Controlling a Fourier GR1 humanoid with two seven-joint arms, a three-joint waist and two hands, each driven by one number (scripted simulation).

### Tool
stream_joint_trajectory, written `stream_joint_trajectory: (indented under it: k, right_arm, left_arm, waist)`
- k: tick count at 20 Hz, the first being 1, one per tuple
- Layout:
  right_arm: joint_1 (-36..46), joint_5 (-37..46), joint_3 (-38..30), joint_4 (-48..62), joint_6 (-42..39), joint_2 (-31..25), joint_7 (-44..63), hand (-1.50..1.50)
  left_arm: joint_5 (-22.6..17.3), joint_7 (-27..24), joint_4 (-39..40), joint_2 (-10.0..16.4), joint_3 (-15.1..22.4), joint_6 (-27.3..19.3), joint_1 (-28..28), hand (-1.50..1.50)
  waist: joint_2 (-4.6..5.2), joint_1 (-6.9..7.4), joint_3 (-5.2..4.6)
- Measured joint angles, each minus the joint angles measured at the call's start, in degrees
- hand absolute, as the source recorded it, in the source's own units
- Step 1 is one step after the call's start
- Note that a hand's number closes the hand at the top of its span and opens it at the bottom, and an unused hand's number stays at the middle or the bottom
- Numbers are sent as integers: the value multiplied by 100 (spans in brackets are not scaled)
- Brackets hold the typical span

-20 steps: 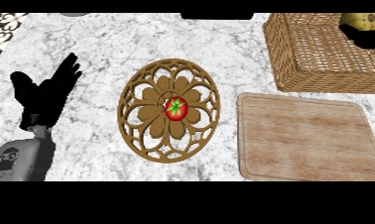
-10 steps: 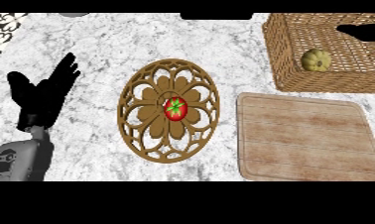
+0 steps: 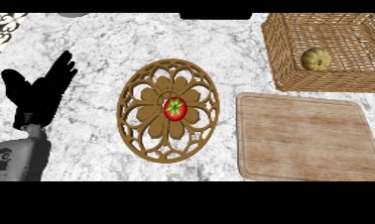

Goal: Pick the squash from the cutting board and place it in the basket

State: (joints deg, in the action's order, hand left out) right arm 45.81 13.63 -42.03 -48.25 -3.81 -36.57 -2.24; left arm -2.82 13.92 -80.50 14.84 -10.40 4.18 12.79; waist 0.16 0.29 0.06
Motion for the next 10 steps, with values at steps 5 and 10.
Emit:
stream_joint_trajectory:
  k: [5, 10]
  right_arm:
    - [-249, -509, -550, 969, -880, -1027, -276, -150]
    - [-752, -665, -729, 1861, -1988, -1938, -792, -150]
  left_arm:
    - [28, -20, -66, -68, 56, -16, -48, 0]
    - [-15, 17, -143, -63, 46, 21, -76, 0]
  waist:
    - [19, 25, 6]
    - [39, 50, 16]
